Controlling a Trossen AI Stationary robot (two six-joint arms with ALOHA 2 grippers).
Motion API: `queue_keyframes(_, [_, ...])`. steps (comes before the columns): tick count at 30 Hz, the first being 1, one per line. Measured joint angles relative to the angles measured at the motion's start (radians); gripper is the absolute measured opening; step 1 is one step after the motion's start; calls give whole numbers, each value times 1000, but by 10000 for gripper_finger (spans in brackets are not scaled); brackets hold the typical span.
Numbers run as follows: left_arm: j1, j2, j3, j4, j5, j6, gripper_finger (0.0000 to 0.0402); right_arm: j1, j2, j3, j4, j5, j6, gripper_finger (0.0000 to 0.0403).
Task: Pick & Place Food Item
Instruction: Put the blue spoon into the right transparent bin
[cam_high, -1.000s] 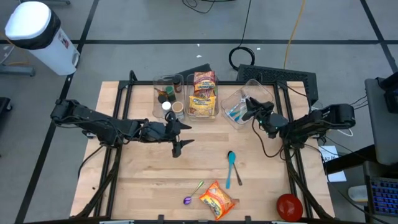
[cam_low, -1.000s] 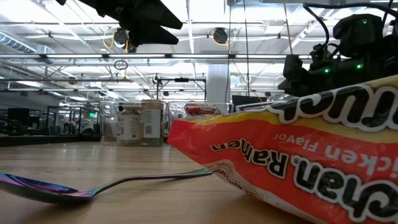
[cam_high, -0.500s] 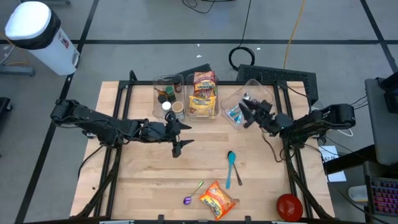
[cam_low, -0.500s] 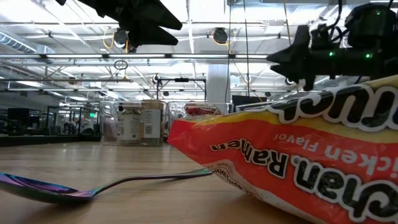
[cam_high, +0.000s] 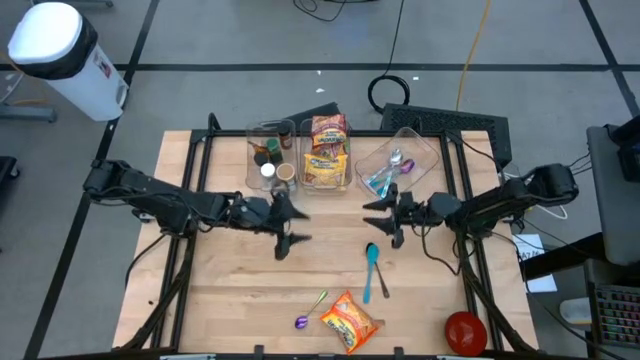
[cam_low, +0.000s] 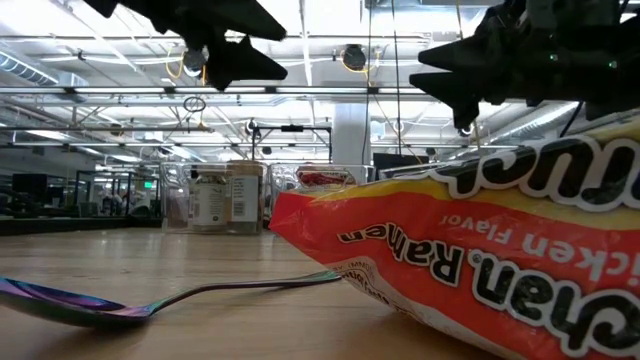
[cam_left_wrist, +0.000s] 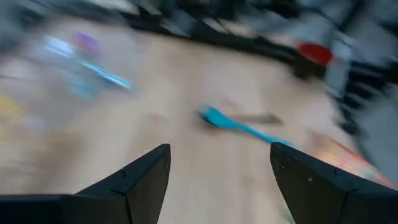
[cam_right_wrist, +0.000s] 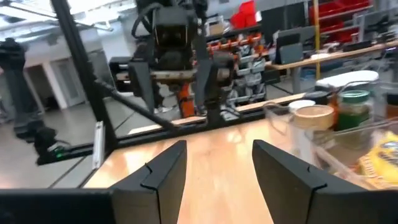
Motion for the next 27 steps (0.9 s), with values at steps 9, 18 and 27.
queue_keyframes(9, [-173, 239, 0, -5, 230, 83, 282, 32, -1, 4, -32, 3, -26, 178])
queue_keyframes(18, [-345, 466, 0, 142, 219, 80, 282, 32, -1, 4, -40, 0, -14, 178])
queue_keyframes(27, [-505, 569, 6, 287, 59, 155, 282, 32, -1, 3, -40, 0, -11, 178])
